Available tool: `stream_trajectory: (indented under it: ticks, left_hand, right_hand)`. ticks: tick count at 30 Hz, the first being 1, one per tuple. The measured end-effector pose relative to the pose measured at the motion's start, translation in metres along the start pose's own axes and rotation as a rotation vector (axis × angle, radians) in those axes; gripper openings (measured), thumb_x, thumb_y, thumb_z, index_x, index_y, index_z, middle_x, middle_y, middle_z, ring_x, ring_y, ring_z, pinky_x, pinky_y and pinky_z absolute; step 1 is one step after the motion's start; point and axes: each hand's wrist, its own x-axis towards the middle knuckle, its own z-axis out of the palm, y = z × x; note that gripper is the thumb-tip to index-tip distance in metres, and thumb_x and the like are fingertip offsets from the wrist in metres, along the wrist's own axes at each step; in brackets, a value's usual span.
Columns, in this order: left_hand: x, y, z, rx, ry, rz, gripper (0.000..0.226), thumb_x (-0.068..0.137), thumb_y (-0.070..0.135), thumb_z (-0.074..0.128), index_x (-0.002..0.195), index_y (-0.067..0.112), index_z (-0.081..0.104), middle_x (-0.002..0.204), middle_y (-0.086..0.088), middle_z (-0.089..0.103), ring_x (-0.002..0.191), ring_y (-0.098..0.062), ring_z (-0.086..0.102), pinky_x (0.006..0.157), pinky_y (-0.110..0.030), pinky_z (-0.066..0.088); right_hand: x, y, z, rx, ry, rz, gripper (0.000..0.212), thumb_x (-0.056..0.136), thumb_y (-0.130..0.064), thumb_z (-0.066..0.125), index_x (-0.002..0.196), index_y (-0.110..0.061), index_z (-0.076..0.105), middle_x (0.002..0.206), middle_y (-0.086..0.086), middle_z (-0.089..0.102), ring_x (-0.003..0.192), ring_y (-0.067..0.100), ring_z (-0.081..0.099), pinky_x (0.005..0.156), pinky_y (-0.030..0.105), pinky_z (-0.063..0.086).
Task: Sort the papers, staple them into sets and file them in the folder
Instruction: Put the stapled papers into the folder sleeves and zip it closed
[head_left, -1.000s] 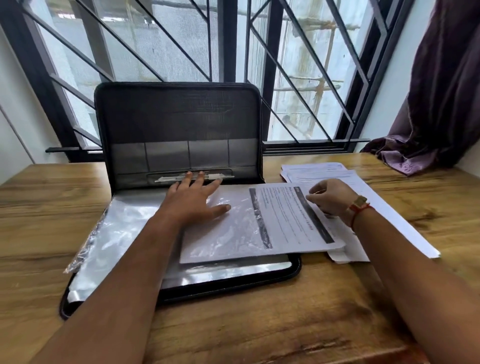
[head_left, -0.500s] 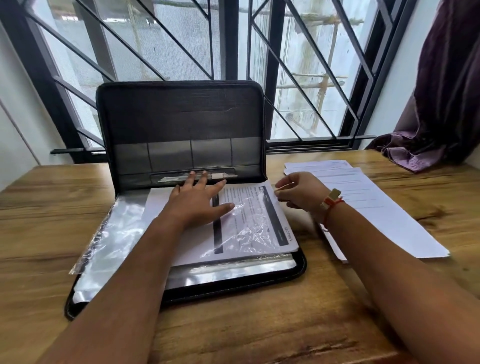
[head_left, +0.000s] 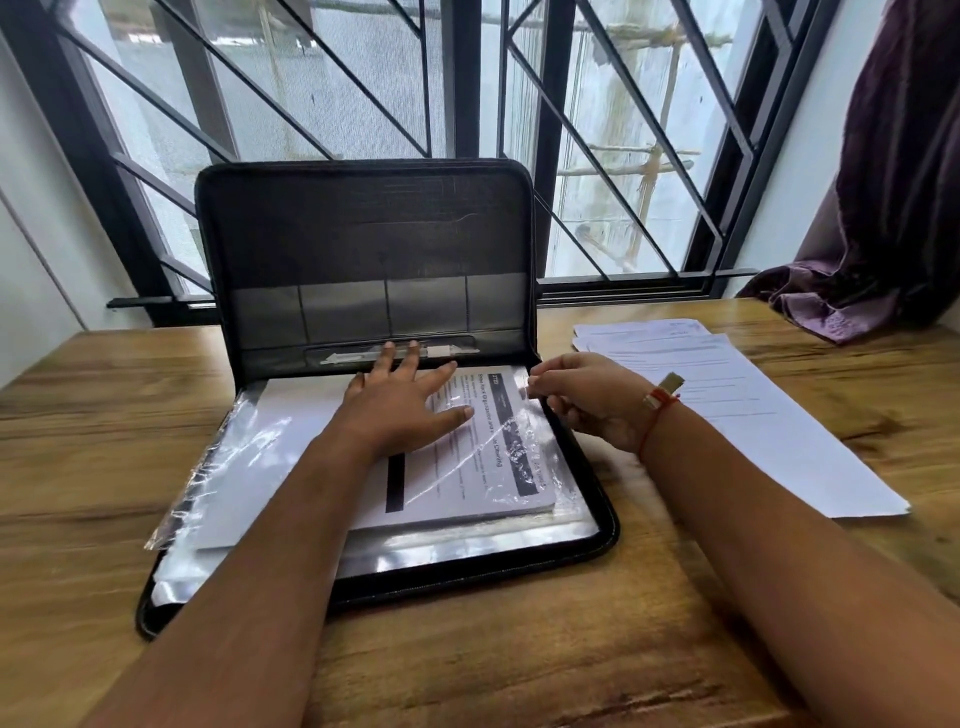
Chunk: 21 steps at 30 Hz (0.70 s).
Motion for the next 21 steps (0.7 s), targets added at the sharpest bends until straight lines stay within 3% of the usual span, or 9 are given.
stream_trajectory:
  ticks: [3, 8, 10, 12, 14, 16, 19, 21]
  left_hand:
    - [0.000, 0.000, 0.000, 0.004, 0.003, 0.000, 0.078, 0.087, 0.082, 0.034, 0.154, 0.053, 0.006, 0.167, 0.002, -0.012, 0.153, -0.026, -0.018, 0.120, -0.058, 0.008]
    - [0.001, 0.000, 0.003, 0.004, 0.007, 0.003, 0.080, 0.084, 0.084, 0.035, 0.153, 0.055, 0.007, 0.167, 0.002, -0.012, 0.153, -0.026, -0.019, 0.119, -0.060, 0.009]
    - [0.001, 0.000, 0.003, 0.006, -0.004, 0.001, 0.082, 0.082, 0.085, 0.036, 0.153, 0.056, 0.007, 0.167, 0.001, -0.014, 0.152, -0.027, -0.020, 0.119, -0.060, 0.008]
    - [0.001, 0.001, 0.004, 0.016, -0.008, -0.002, 0.084, 0.082, 0.086, 0.037, 0.154, 0.055, 0.007, 0.167, 0.001, -0.015, 0.152, -0.027, -0.021, 0.119, -0.060, 0.008]
    - [0.001, 0.001, 0.004, 0.033, -0.009, -0.006, 0.086, 0.081, 0.086, 0.037, 0.154, 0.053, 0.006, 0.167, 0.001, -0.016, 0.152, -0.027, -0.021, 0.119, -0.060, 0.007]
    - [0.001, 0.001, 0.004, 0.039, -0.012, -0.009, 0.087, 0.080, 0.087, 0.036, 0.155, 0.052, 0.006, 0.167, 0.002, -0.017, 0.152, -0.027, -0.022, 0.119, -0.059, 0.007]
    - [0.000, 0.002, 0.004, 0.050, -0.014, -0.019, 0.090, 0.079, 0.088, 0.033, 0.156, 0.049, 0.006, 0.167, 0.002, -0.018, 0.152, -0.026, -0.022, 0.119, -0.059, 0.005]
    - [0.001, 0.002, 0.004, 0.052, -0.012, -0.022, 0.091, 0.078, 0.089, 0.031, 0.156, 0.049, 0.007, 0.167, 0.001, -0.017, 0.152, -0.026, -0.021, 0.120, -0.058, 0.005]
  right_hand:
    - [0.001, -0.001, 0.003, 0.071, -0.079, 0.048, 0.004, 0.092, -0.008, 0.064, 0.093, -0.011, 0.065, 0.090, 0.006, 0.071, 0.051, 0.002, 0.047, 0.040, 0.013, 0.032]
    - [0.003, -0.003, 0.006, 0.214, -0.171, 0.092, 0.009, 0.095, -0.008, 0.059, 0.086, -0.009, 0.061, 0.077, 0.002, 0.065, 0.043, -0.001, 0.043, 0.032, 0.010, 0.028]
    - [0.003, -0.001, 0.004, 0.195, -0.197, 0.093, 0.008, 0.094, -0.011, 0.060, 0.086, -0.011, 0.060, 0.087, 0.008, 0.065, 0.045, 0.000, 0.043, 0.032, 0.011, 0.028]
    - [0.003, -0.003, 0.004, 0.007, -0.109, 0.025, 0.006, 0.094, -0.017, 0.063, 0.091, -0.012, 0.061, 0.102, 0.016, 0.070, 0.050, 0.004, 0.046, 0.036, 0.014, 0.031]
    - [0.010, 0.000, 0.007, -0.338, 0.158, -0.173, 0.017, 0.093, -0.026, 0.064, 0.105, -0.014, 0.061, 0.102, 0.009, 0.071, 0.066, 0.011, 0.059, 0.052, 0.019, 0.044]
    - [0.020, 0.003, 0.012, -0.655, 0.372, -0.470, 0.024, 0.092, -0.028, 0.064, 0.114, -0.018, 0.063, 0.107, 0.003, 0.068, 0.093, 0.020, 0.064, 0.079, 0.027, 0.050]
    - [0.035, 0.011, 0.019, -0.893, 0.293, -0.589, 0.041, 0.093, -0.024, 0.060, 0.133, -0.022, 0.059, 0.145, 0.006, 0.050, 0.130, 0.031, 0.046, 0.111, 0.040, 0.037]
    - [0.041, 0.015, 0.021, -0.912, 0.227, -0.575, 0.050, 0.095, -0.019, 0.055, 0.144, -0.021, 0.048, 0.160, 0.004, 0.030, 0.142, 0.028, 0.034, 0.118, 0.032, 0.023]
